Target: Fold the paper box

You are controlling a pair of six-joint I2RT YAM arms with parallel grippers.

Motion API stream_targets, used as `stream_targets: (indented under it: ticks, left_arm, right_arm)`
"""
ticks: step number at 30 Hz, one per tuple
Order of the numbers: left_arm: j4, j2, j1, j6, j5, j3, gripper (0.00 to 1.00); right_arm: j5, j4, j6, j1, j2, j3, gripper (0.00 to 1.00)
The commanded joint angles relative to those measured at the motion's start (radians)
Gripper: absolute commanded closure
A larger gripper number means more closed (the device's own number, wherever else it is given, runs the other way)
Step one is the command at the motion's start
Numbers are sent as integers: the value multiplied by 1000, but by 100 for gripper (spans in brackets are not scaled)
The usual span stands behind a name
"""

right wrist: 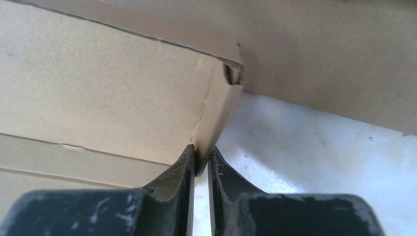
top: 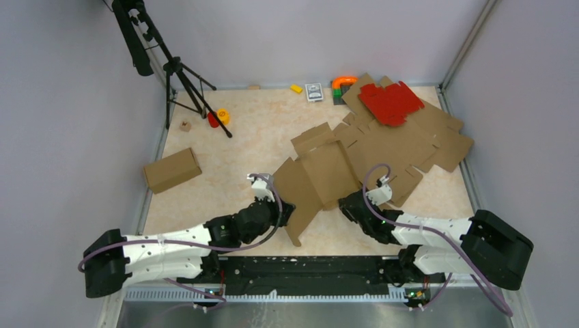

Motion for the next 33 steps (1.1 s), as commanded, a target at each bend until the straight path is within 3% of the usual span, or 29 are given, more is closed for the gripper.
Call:
stream_targets:
  ticks: [1,3,8,22,33]
  left_arm:
    - [49,-46,-7,55,102,-61,100]
    - [133,-74,-7,80,144,-88,100]
    - [262,-98,-7,83,196,-107,100]
    - [611,-96,-7,23,182,-175,100]
    - [890,41,-6,-10,191,-176,100]
  right_arm:
    - [23,31,-5,8,7,35,95]
    - [25,29,-10,8,2,33,100]
    - [18,45,-38,9,4,32,100]
    - [-41,105,-68,8,-5,25,100]
    - [-93,169,-95,19,13,46,100]
